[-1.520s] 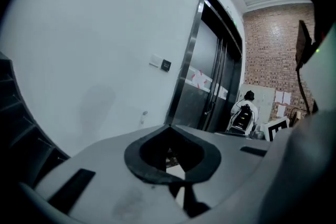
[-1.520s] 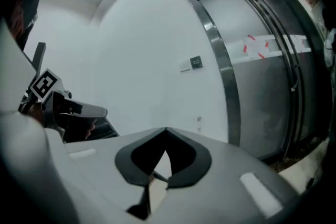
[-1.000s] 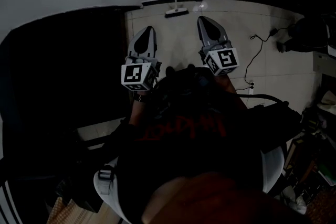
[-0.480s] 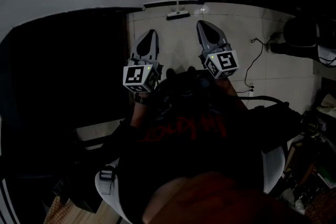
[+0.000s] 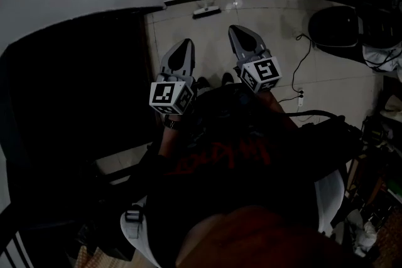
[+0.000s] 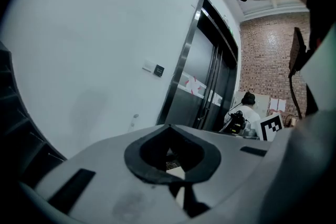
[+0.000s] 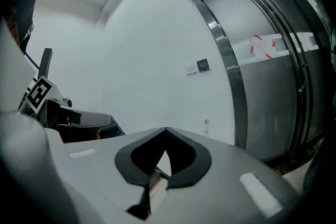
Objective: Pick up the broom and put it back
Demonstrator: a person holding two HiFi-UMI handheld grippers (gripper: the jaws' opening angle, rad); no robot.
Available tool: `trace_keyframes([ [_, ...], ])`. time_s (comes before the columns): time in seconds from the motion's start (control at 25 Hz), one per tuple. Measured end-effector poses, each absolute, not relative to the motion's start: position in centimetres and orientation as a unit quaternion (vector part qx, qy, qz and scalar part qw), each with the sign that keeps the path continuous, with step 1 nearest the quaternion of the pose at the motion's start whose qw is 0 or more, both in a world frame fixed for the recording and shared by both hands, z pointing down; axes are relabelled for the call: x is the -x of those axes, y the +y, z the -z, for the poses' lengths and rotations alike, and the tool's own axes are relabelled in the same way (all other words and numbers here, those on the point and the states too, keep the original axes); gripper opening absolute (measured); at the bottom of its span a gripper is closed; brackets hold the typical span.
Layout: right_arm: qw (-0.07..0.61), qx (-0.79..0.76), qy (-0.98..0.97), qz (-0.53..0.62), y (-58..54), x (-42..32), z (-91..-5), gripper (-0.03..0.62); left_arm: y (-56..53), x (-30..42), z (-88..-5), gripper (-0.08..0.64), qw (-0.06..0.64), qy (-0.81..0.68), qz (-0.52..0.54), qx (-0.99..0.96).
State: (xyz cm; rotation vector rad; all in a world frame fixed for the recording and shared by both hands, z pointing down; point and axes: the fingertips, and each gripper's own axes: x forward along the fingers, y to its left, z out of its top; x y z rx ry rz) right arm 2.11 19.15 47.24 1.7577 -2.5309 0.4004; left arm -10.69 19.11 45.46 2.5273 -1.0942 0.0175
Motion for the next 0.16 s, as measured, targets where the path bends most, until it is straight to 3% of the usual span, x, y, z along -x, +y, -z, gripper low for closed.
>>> trace_keyframes([
  [0.16, 0.040, -0.505, -0.852, -0.134, 19.4, 2.2, -48.6, 0.000, 21.8, 13.3, -47.1, 0.005, 0.219, -0.434, 0.007, -0.874],
])
